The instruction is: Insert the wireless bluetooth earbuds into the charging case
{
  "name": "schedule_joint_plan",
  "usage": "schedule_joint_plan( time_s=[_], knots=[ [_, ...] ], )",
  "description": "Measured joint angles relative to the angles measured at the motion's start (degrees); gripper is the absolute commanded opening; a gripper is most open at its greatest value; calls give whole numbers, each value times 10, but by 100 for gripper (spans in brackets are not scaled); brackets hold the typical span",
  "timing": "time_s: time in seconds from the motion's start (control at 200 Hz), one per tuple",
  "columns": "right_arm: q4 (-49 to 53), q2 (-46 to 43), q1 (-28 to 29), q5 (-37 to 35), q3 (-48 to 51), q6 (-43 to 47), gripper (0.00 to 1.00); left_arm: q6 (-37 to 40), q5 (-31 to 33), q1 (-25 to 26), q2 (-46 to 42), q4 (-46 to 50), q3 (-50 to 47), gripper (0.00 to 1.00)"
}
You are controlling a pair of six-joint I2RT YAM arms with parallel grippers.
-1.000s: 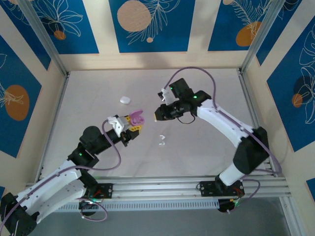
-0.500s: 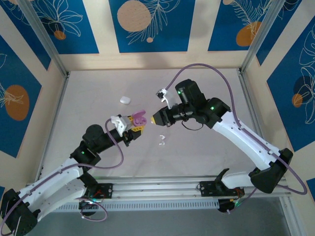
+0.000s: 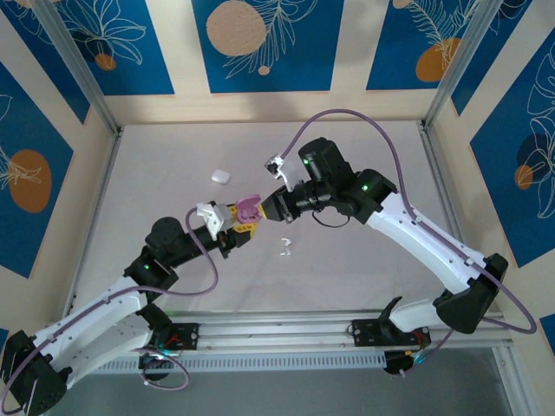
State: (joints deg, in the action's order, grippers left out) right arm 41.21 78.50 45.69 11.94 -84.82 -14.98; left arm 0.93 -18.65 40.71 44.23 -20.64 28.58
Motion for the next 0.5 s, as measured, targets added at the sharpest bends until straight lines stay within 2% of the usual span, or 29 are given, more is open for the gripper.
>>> schedule_joint_plan(
  time_s=[0.5],
  knots=[
    [13,17,26,-55,-14,30,20,-6,-4,0,0,1,0,30]
  ],
)
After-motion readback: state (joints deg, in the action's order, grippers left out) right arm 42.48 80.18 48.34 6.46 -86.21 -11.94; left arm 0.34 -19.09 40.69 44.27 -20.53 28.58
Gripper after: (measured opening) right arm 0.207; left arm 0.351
